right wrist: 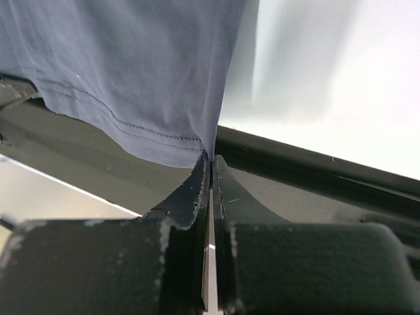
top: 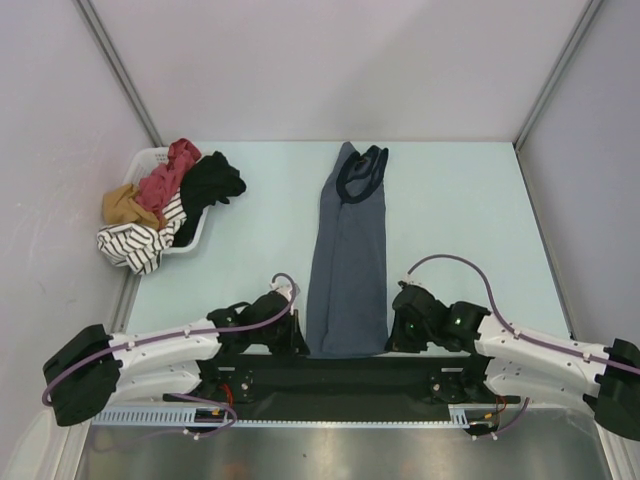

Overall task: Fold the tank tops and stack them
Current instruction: Fold the tank top

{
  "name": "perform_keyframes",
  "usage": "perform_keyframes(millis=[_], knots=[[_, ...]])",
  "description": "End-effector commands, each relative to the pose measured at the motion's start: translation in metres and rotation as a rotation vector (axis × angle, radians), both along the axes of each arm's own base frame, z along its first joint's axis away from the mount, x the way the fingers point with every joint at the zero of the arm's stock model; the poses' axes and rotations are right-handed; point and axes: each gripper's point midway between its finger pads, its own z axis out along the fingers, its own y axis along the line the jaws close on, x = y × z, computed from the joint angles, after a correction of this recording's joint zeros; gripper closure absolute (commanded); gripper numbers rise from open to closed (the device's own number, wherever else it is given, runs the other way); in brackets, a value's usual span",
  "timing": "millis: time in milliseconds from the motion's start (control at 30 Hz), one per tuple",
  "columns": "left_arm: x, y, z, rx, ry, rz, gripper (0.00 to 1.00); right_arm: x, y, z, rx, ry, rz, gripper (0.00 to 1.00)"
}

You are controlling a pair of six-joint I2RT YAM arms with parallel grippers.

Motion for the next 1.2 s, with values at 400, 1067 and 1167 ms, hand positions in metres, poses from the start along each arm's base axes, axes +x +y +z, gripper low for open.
perform_keyframes(millis=[400,1067,1167], knots=[[0.081,-0.036,0.07,-0.015,-0.151,-0.008,1.0,0.123,0.007,0.073,-0.033,-0.226,-0.055,1.0],[0.276,-0.017,0.086,0.107,-0.23,0.246,1.0,0.308,-0.007,0.09,-0.131,-0.296,-0.105,1.0],[0.294,-0.014,0.086,0.097,-0.233,0.265,1.0,0.324,-0.006,0.081,-0.129,-0.278,-0.109,1.0]])
